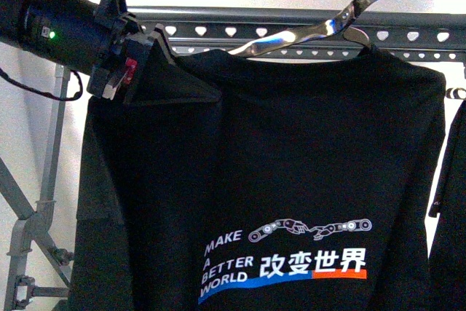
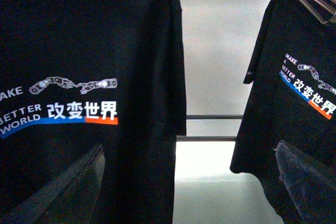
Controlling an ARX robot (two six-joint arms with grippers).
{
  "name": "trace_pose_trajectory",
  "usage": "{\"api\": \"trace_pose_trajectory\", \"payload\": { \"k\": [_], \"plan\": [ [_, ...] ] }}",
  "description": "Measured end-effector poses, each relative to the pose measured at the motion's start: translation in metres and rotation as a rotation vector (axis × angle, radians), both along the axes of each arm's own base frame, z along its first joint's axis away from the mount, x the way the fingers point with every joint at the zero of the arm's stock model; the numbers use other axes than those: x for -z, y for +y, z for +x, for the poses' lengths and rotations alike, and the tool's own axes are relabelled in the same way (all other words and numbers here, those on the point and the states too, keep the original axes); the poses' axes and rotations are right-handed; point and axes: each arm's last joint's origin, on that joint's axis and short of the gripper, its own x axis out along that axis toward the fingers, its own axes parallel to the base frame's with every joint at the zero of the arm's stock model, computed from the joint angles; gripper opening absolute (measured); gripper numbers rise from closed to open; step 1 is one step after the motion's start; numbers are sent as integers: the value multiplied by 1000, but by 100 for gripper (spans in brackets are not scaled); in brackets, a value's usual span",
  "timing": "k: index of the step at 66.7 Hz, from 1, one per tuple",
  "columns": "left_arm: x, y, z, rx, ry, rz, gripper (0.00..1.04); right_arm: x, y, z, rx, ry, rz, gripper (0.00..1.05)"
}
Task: Hang clothes on hanger
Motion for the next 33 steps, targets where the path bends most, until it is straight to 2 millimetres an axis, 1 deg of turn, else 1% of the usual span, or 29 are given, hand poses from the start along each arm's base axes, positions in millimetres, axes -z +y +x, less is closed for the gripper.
{"api": "trace_pose_trajectory", "payload": {
  "k": [14, 21, 33],
  "plan": [
    [-1, -6, 6, 32, -25, 30, 4, 0, 0, 0, 0, 0, 0, 97],
    [-3, -9, 11, 7, -107, 39, 4, 0, 0, 0, 0, 0, 0, 97],
    [-2, -10, 11, 6, -108, 40, 4, 0, 0, 0, 0, 0, 0, 97]
  ]
}}
